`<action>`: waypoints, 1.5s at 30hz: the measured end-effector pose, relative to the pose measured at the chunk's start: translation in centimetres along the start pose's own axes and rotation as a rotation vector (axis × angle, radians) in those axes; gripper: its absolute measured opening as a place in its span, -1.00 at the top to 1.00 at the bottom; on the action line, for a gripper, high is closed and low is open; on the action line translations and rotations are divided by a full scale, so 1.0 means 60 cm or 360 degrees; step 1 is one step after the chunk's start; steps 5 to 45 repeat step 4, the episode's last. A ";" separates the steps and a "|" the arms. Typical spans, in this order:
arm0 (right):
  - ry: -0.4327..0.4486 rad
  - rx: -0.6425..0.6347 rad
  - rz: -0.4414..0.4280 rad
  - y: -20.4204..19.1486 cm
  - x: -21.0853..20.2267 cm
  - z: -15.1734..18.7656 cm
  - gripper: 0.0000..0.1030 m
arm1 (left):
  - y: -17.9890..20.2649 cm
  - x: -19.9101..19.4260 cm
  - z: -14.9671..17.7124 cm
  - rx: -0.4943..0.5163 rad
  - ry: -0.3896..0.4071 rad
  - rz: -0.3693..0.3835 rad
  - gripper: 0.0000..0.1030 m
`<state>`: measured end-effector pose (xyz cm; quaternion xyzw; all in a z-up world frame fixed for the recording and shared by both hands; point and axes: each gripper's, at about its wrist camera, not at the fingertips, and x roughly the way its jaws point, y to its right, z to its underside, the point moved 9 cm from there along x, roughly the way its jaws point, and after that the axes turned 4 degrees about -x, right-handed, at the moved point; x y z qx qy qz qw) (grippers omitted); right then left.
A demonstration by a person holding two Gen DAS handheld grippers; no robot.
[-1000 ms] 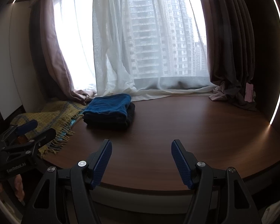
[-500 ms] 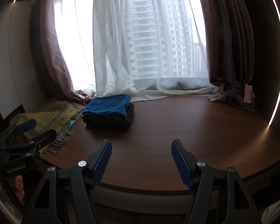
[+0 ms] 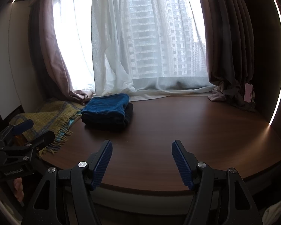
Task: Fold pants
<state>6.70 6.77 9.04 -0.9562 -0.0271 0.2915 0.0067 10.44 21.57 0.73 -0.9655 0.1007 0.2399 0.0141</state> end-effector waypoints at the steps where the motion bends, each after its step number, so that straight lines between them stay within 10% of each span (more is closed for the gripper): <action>1: -0.0001 0.0000 -0.0001 0.001 0.000 0.001 -0.30 | 0.001 0.000 -0.001 -0.0005 0.0001 0.0003 -1.00; 45: -0.0004 0.0001 0.0000 0.006 0.001 0.001 -0.30 | 0.001 0.002 -0.004 -0.0016 -0.0003 0.0008 -1.00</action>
